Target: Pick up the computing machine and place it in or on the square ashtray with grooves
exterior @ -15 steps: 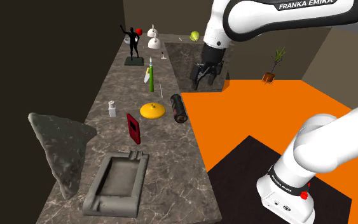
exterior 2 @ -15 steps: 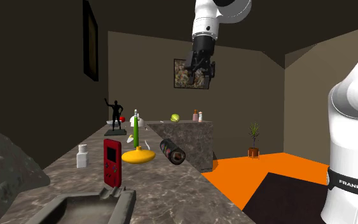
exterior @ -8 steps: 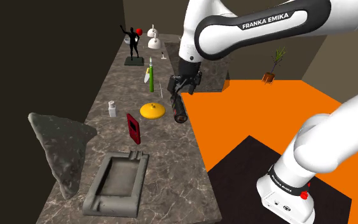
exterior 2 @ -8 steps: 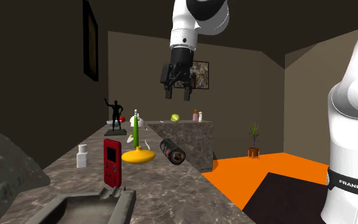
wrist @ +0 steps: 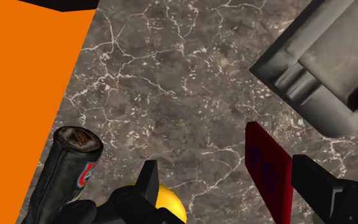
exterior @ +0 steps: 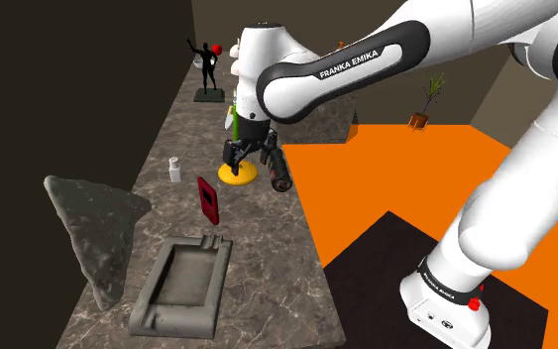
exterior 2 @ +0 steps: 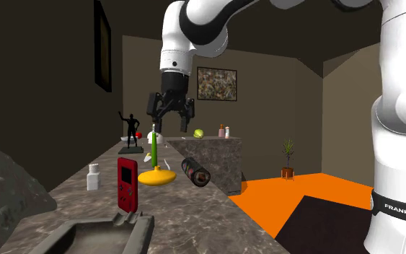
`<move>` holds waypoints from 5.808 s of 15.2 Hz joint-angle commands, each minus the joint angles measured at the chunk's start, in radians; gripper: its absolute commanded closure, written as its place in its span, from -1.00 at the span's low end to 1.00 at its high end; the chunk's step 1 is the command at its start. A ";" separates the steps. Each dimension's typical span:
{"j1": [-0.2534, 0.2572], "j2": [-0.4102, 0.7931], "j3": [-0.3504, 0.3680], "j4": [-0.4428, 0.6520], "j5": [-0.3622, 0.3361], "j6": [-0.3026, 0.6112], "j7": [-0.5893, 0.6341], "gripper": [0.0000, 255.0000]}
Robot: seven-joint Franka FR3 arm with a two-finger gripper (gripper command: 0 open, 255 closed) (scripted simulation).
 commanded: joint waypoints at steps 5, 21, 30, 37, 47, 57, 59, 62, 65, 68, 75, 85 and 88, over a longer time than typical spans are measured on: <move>0.055 0.242 0.026 0.163 -0.139 0.042 0.150 -1.00; 0.116 0.431 -0.002 0.255 -0.240 0.115 0.235 -1.00; 0.116 0.430 -0.002 0.254 -0.240 0.115 0.235 1.00; 0.111 0.410 0.004 0.267 -0.227 0.083 0.225 1.00; 0.100 0.348 0.022 0.321 -0.187 -0.027 0.196 1.00; 0.096 0.306 0.032 0.397 -0.159 -0.141 0.173 1.00; 0.119 0.284 0.047 0.381 -0.156 -0.147 0.211 1.00; 0.154 0.259 0.071 0.366 -0.153 -0.161 0.270 1.00; 0.192 0.242 0.095 0.362 -0.153 -0.178 0.331 1.00; 0.232 0.234 0.119 0.370 -0.157 -0.199 0.394 1.00; 0.317 0.246 0.165 0.405 -0.178 -0.238 0.525 1.00; 0.320 0.280 0.156 0.310 -0.207 -0.116 0.550 1.00; 0.322 0.294 0.153 0.287 -0.218 -0.081 0.560 1.00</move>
